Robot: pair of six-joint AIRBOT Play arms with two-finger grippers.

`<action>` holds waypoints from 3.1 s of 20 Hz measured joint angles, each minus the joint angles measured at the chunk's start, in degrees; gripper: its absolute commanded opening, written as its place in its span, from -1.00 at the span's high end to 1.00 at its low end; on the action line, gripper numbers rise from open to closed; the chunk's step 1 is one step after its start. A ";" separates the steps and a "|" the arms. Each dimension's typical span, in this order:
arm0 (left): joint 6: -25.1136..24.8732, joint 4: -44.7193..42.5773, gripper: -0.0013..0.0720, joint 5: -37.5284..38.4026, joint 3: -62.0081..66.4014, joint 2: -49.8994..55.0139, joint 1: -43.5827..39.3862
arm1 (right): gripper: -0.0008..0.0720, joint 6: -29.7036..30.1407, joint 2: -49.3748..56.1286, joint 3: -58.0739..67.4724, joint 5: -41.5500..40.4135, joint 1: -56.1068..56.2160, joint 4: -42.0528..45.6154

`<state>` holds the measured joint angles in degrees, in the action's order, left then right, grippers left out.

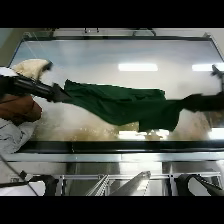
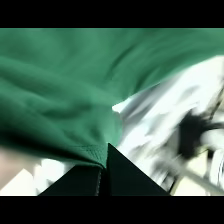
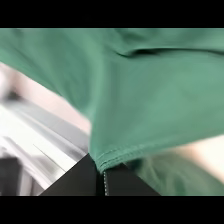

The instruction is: Fold the shirts.

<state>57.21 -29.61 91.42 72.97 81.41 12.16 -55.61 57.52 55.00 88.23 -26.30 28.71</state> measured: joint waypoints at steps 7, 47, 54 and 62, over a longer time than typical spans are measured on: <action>-6.34 31.39 0.91 -0.02 0.11 -32.59 25.03 | 0.92 1.68 -11.85 15.89 6.75 -18.43 -33.81; 10.32 -3.96 0.94 -4.22 32.68 45.79 3.91 | 0.91 12.81 46.05 21.29 -16.04 0.87 1.46; 14.40 -8.04 0.26 -1.31 34.12 45.79 4.17 | 0.03 8.66 45.20 19.98 -14.49 0.68 4.35; 14.21 -14.27 0.29 6.27 21.18 31.71 11.74 | -0.27 1.07 27.71 2.97 -7.93 -6.95 20.04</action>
<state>71.42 -43.88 97.69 94.15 113.12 23.90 -54.54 85.23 57.98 80.29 -33.26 48.75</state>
